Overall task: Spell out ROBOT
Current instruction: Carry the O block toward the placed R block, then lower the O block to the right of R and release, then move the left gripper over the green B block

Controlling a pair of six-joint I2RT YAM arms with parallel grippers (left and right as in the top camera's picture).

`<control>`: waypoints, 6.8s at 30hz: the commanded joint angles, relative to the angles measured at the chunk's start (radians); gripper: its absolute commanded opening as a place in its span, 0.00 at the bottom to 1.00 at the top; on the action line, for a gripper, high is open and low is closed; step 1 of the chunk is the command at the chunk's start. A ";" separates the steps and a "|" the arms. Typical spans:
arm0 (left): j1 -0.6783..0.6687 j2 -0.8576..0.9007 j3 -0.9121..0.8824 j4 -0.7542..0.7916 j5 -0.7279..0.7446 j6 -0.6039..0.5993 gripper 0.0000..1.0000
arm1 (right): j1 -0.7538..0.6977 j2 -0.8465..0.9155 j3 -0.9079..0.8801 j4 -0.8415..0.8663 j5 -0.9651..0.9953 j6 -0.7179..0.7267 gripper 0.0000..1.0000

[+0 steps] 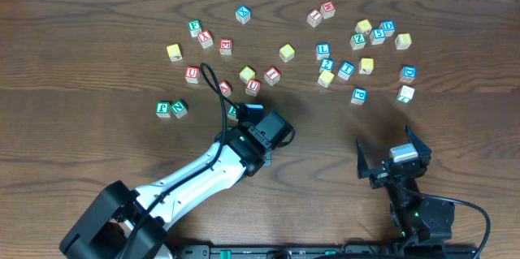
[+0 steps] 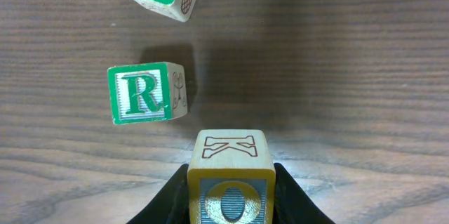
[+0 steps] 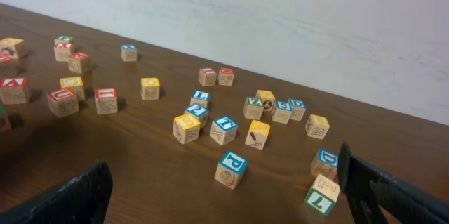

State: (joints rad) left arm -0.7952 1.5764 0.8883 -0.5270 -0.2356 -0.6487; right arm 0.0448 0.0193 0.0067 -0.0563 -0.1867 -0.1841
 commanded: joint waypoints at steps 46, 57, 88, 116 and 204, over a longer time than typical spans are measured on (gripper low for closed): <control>0.148 0.129 0.109 0.034 0.139 0.101 0.07 | -0.006 -0.002 -0.001 -0.004 0.000 0.014 0.99; 0.148 0.136 0.109 0.009 0.077 0.098 0.07 | -0.006 -0.002 -0.001 -0.004 0.000 0.014 0.99; 0.148 0.158 0.109 0.026 0.093 0.091 0.15 | -0.006 -0.002 -0.001 -0.004 0.000 0.014 0.99; 0.148 0.197 0.098 0.051 0.123 0.086 0.13 | -0.006 -0.002 -0.001 -0.004 0.000 0.014 0.99; 0.159 0.072 0.281 -0.115 -0.043 0.521 0.44 | -0.006 -0.002 -0.001 -0.004 0.000 0.014 0.99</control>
State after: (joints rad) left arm -0.6430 1.5986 1.1458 -0.6598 -0.2527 -0.1680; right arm 0.0448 0.0193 0.0067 -0.0559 -0.1867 -0.1844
